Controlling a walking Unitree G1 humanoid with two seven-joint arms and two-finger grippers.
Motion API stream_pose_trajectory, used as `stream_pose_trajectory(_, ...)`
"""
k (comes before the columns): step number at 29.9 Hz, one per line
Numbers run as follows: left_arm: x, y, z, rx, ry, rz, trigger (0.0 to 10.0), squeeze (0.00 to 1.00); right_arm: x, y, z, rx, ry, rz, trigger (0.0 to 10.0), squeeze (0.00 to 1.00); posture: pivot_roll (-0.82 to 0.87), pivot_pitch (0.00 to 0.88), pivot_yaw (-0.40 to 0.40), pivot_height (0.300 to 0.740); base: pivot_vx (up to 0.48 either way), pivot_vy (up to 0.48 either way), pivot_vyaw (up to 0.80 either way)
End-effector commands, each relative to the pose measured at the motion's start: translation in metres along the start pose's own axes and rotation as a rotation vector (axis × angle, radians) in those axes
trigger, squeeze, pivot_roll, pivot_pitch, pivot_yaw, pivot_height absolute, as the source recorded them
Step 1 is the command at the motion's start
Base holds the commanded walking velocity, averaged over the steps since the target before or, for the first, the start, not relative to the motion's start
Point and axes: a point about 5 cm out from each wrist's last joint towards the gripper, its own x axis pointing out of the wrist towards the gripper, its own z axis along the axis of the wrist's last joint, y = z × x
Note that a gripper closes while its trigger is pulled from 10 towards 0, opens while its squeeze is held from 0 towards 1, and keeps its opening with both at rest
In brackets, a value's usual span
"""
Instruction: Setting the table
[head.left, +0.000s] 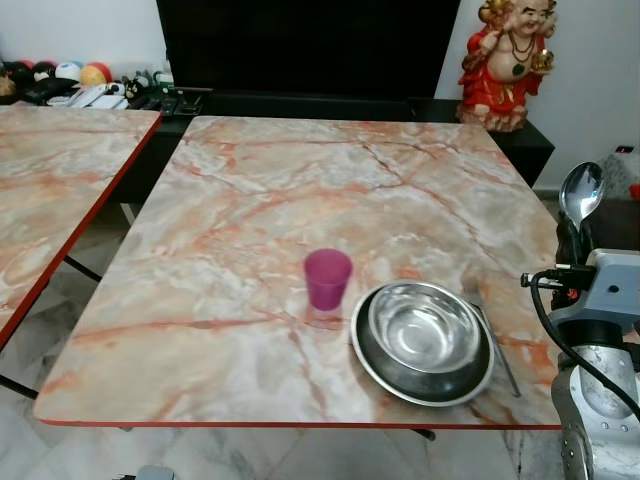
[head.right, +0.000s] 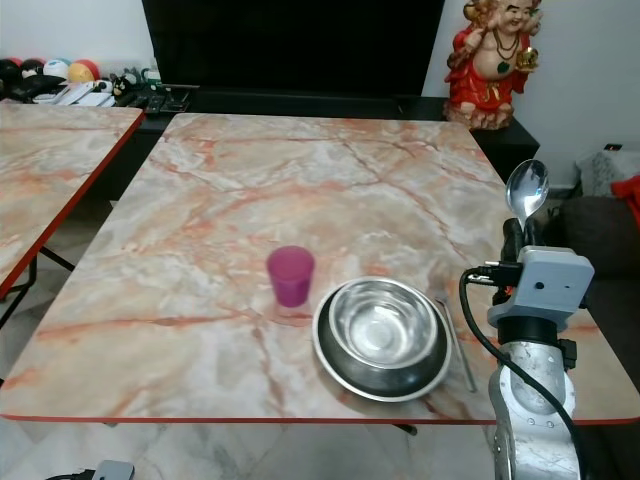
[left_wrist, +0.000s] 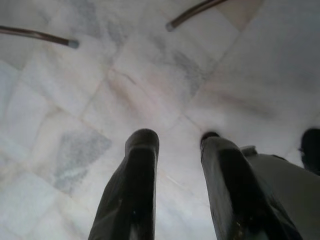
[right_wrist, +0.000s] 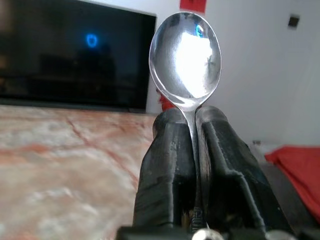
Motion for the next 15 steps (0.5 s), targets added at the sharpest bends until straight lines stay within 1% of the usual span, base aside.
stream_pose_trajectory(1, -0.0025, 0.0024, -0.0080, 0.016, 0.028, 0.002, 10.0, 0.00, 0.0010, 0.0004, 0.0037, -0.002, -0.016, 0.004, 10.0, 0.00, -0.11, 0.098, 0.003, 0.740, 0.000, 0.000, 0.00)
stream_pose_trajectory(13, -0.0023, -0.0003, -0.0095, 0.009, 0.036, -0.002, 10.0, 0.00, 0.0022, -0.0056, 0.0017, -0.020, -0.006, -0.002, 10.0, 0.00, -0.12, 0.100, -0.003, 0.740, 0.000, 0.000, 0.00)
stream_pose_trajectory(15, -0.0025, -0.0003, -0.0100, 0.008, 0.039, -0.002, 10.0, 0.00, 0.0020, -0.0055, 0.0007, -0.027, 0.002, -0.001, 10.0, 0.00, -0.12, 0.100, -0.003, 0.740, 0.247, 0.000, 0.00)
